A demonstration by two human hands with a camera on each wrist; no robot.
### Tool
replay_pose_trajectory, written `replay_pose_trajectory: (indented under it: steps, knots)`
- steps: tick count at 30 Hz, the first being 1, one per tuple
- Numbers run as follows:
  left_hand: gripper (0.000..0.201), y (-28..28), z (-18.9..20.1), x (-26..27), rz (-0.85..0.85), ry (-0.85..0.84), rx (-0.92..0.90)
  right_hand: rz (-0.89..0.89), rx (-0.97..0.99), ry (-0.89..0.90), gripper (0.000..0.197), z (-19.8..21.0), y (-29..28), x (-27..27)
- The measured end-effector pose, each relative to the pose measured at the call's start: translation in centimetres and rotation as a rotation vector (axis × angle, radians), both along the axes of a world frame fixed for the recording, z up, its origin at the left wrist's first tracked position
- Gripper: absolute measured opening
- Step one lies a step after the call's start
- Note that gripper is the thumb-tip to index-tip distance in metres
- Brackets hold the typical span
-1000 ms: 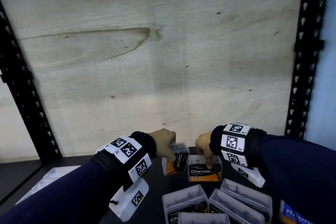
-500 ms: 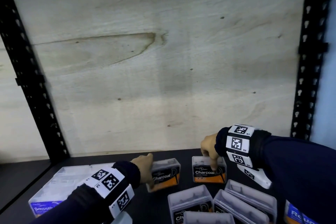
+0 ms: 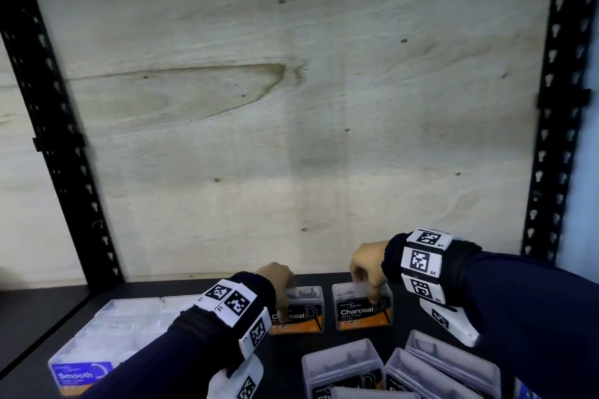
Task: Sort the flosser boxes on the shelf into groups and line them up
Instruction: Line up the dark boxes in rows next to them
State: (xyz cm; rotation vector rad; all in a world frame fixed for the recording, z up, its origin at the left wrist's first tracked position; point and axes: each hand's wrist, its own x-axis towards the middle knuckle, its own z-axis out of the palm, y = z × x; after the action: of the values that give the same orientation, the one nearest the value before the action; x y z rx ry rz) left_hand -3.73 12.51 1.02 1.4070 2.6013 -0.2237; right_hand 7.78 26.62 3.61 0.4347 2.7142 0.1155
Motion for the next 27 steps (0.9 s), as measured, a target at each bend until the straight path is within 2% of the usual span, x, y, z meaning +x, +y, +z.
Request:
replay_pose_trajectory:
  steps: [11,15,18,20,22,25,27]
  knots:
    - [0.057,1.4,-0.2,-0.4,-0.061,0.003,-0.020,0.016,0.025,0.003,0.055,-0.1,0.0,-0.4]
    - [0.076,0.8,0.4,0.4,-0.178,0.041,-0.007,0.021,0.015,0.069,0.060,1.2,-0.6,1.1]
    - [0.064,-0.3,1.3,1.8,-0.307,0.047,0.057,0.003,-0.018,0.066,0.053,2.2,-1.1,3.4]
    - [0.052,-1.2,1.7,3.0,-0.371,-0.028,0.052,-0.064,-0.052,-0.022,0.052,2.2,-1.3,5.4]
    - [0.045,-2.1,1.7,3.8,-0.403,-0.179,0.050,-0.137,-0.078,-0.124,0.057,1.7,-1.2,7.3]
    - [0.041,-3.1,1.2,4.5,-0.438,-0.363,0.053,-0.238,-0.176,-0.213,0.061,0.7,-0.6,9.5]
    - [0.042,-3.3,0.8,4.5,-0.438,-0.400,0.051,-0.321,-0.295,-0.240,0.055,0.0,-0.1,10.2]
